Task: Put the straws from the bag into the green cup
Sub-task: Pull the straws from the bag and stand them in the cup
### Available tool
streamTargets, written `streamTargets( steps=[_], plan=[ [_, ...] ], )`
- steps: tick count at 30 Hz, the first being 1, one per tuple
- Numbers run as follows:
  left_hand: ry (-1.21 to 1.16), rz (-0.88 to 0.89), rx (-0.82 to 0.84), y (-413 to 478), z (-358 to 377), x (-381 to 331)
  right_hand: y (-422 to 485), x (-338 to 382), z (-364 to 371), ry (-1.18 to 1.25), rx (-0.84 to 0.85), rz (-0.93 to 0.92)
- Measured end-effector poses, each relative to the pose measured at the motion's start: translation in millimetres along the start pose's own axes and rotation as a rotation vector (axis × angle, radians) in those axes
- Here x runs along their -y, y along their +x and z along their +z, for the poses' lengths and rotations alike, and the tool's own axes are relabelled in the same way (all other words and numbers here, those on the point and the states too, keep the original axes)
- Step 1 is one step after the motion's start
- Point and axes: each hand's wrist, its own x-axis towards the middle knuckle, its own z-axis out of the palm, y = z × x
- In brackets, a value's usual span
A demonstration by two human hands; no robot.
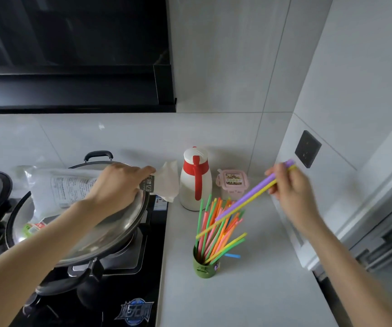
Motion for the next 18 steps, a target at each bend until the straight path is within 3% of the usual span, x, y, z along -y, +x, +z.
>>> streamTargets(
  steps=[5, 11, 13, 18],
  plan=[
    [0.009, 0.050, -0.032, -3.0, -0.2, -6.5, -24.6, -25.3, 51.7, -0.452, 0.339, -0.231],
    [0.006, 0.055, -0.071, -7.7, -6.8, -10.8, -25.6, -59.8, 84.5, -0.814, 0.677, -0.254],
    [0.007, 0.062, -0.067, -10.3, -7.5, -12.5, -23.8, -64.3, 87.7, -0.900, 0.689, -0.251],
    [0.001, 0.094, -0.013, -14.3, -1.8, -12.9, -12.7, -57.6, 87.4, -0.705, 0.459, -0.157]
  ],
)
